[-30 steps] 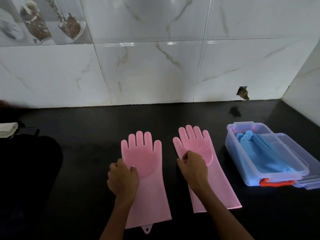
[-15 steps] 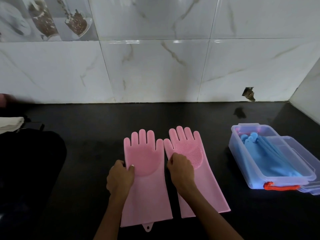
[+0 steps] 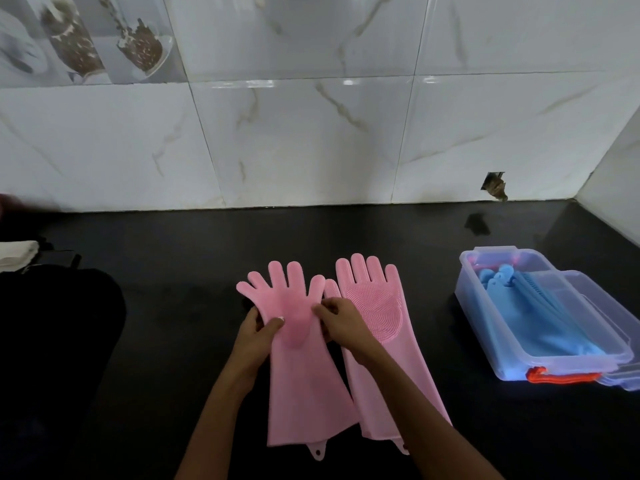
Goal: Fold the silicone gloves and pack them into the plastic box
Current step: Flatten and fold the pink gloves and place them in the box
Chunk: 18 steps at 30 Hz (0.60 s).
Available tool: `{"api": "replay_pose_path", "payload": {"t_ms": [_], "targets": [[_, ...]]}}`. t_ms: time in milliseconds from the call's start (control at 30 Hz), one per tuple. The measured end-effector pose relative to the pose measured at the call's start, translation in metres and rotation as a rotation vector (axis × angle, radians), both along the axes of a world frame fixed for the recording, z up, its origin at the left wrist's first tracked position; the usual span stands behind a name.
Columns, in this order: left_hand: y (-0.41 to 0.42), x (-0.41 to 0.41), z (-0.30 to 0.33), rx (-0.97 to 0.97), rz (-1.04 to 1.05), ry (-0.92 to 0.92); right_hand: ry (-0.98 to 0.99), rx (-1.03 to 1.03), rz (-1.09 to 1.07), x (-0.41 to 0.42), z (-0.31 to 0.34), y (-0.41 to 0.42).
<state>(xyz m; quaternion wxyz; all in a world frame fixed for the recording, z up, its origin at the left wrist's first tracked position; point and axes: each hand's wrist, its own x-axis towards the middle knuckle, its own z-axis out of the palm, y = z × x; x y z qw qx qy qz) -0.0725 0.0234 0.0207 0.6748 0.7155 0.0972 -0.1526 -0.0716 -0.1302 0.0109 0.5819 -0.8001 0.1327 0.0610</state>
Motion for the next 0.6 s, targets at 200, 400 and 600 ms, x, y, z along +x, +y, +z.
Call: {"api": "replay_pose_path", "payload": {"t_ms": [200,400,600], "targets": [[-0.022,0.007,0.022,-0.263,-0.197,0.024,-0.084,0.327,-0.04,-0.012,0.033,-0.045],[-0.063,0.007,0.032,-0.235,-0.405,-0.048,-0.19,0.285,-0.07,-0.033,0.056,-0.105],[-0.087,-0.007,-0.013,0.223,-0.361,-0.111,0.043,-0.208,-0.106,-0.049,0.012,-0.131]]}}
